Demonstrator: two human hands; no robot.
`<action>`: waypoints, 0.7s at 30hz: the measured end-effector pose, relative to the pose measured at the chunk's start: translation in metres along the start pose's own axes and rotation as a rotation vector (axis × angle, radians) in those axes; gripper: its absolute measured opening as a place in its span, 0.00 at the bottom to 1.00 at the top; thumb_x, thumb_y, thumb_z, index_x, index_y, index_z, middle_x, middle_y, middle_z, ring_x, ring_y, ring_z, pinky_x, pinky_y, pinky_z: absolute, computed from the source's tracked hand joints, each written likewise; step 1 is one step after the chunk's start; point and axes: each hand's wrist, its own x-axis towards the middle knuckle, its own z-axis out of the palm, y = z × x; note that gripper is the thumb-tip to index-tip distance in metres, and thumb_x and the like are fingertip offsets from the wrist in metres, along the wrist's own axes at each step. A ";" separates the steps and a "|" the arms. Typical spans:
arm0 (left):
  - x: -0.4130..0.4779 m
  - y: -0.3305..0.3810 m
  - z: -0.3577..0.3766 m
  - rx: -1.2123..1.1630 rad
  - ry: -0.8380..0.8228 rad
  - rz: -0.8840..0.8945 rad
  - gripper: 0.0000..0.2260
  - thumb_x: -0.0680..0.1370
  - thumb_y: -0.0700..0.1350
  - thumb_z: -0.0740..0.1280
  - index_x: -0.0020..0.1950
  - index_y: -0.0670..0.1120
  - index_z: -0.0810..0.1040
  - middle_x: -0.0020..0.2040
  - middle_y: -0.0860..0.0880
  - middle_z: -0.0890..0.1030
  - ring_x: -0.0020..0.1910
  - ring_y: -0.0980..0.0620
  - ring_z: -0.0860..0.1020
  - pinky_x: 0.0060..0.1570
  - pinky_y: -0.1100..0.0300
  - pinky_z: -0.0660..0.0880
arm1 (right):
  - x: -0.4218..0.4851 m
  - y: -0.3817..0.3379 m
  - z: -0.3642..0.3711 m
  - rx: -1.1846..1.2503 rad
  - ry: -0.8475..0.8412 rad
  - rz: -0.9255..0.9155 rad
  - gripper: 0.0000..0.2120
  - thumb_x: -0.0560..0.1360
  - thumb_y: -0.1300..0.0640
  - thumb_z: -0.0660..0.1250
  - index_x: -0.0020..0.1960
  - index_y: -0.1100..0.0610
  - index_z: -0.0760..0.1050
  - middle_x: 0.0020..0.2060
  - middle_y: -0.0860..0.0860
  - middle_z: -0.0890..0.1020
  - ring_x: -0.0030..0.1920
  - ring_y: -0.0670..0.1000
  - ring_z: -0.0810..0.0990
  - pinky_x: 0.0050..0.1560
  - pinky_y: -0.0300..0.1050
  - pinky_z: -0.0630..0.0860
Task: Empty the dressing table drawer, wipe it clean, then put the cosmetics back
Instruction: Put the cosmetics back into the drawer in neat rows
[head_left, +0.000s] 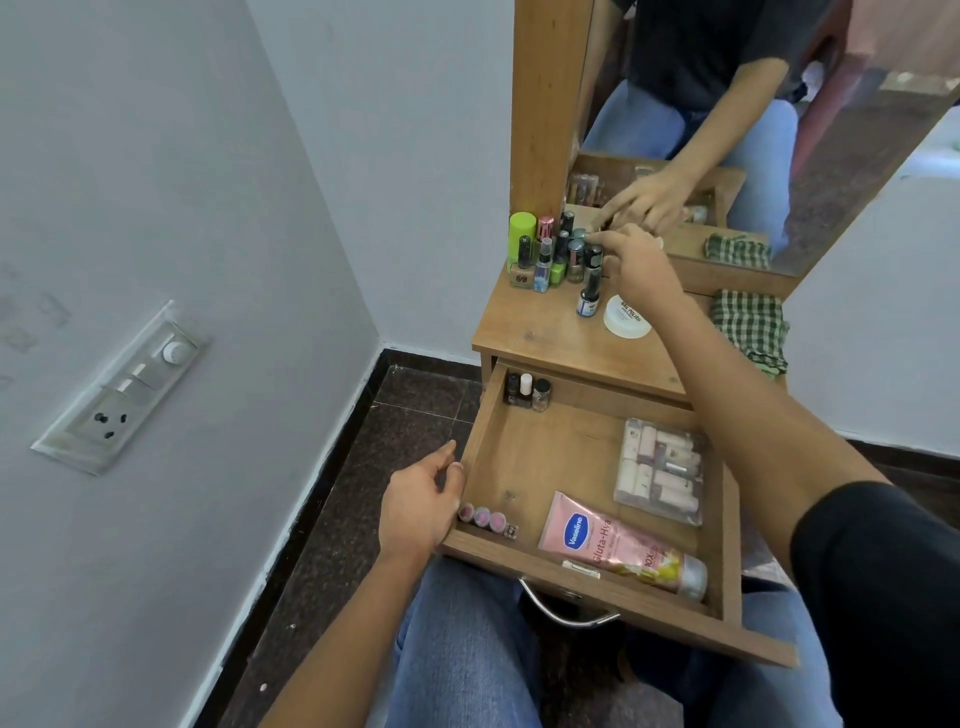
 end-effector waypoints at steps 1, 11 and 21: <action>0.000 -0.001 0.000 0.002 -0.001 0.003 0.17 0.80 0.50 0.62 0.69 0.52 0.75 0.54 0.54 0.83 0.45 0.60 0.80 0.50 0.59 0.78 | 0.001 0.002 0.000 -0.029 -0.027 -0.015 0.20 0.77 0.66 0.60 0.67 0.54 0.74 0.55 0.59 0.75 0.58 0.60 0.72 0.57 0.54 0.70; -0.001 0.001 0.000 -0.010 0.001 -0.015 0.17 0.79 0.50 0.63 0.67 0.53 0.76 0.39 0.62 0.77 0.40 0.61 0.78 0.48 0.60 0.78 | -0.001 0.000 0.002 -0.010 0.024 0.039 0.15 0.75 0.58 0.67 0.62 0.55 0.75 0.54 0.58 0.75 0.56 0.59 0.73 0.51 0.53 0.73; -0.001 0.000 0.001 -0.009 0.010 0.012 0.17 0.79 0.50 0.62 0.67 0.52 0.76 0.58 0.54 0.82 0.51 0.59 0.80 0.55 0.57 0.77 | 0.012 -0.009 -0.003 -0.068 -0.065 -0.067 0.18 0.76 0.57 0.68 0.65 0.55 0.75 0.51 0.58 0.72 0.57 0.58 0.70 0.55 0.54 0.71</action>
